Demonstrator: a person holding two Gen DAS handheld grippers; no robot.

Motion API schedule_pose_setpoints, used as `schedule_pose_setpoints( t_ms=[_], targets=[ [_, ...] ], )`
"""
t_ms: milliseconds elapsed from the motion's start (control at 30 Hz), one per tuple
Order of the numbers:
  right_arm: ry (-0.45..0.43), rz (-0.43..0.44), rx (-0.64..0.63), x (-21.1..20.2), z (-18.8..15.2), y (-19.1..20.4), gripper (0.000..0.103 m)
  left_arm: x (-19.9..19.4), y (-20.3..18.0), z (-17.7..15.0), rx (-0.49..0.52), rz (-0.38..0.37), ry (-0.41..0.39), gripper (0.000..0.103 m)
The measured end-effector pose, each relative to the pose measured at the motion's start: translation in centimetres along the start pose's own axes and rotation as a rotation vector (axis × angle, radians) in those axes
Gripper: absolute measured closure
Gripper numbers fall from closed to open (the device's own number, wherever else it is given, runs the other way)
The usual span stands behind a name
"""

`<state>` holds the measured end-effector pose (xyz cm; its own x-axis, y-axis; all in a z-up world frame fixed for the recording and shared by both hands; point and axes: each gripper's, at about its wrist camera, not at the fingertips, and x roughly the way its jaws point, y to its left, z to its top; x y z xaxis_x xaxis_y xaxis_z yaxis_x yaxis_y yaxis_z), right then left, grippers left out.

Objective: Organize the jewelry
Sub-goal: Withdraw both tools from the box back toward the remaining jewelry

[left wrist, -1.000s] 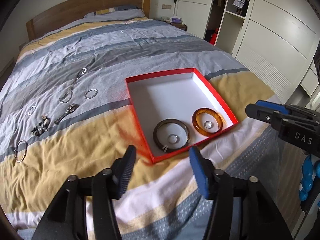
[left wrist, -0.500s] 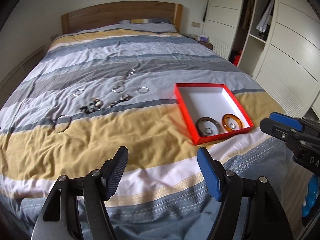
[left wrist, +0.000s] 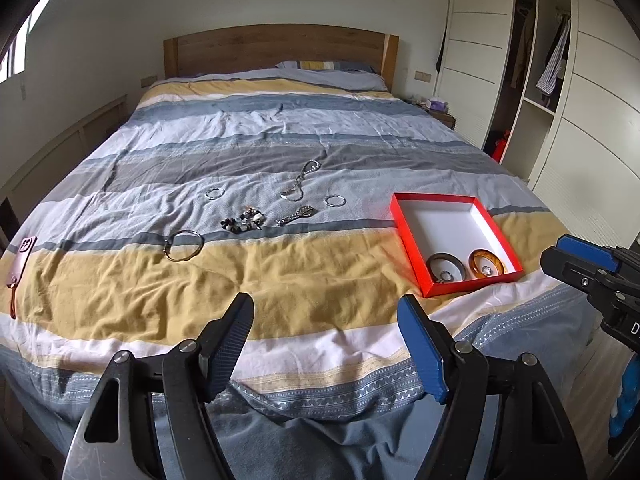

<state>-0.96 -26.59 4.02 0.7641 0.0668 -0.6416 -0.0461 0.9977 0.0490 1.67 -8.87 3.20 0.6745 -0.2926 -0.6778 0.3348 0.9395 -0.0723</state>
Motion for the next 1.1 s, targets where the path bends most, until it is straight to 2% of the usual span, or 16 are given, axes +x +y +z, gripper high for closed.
schedule_pose_setpoints(
  t_ms=[300,600,900,1100],
  targets=[
    [-0.038,-0.006,0.025,-1.6,0.1,-0.9,0.065,-1.0,-0.6,0.7,0.002,-0.003,-0.027,0.027],
    [-0.028,-0.022,0.040,-0.7,0.6,-1.0,0.064,-0.7,0.8,0.7,-0.012,-0.006,-0.023,0.025],
    [0.001,-0.017,-0.023,1.4,1.9,1.4,0.064,-0.1,5.6,1.4,-0.067,0.027,-0.038,0.024],
    [0.035,0.014,-0.070,4.5,4.0,1.8,0.064,2.7,11.0,1.8,-0.087,0.096,0.010,0.024]
  ],
)
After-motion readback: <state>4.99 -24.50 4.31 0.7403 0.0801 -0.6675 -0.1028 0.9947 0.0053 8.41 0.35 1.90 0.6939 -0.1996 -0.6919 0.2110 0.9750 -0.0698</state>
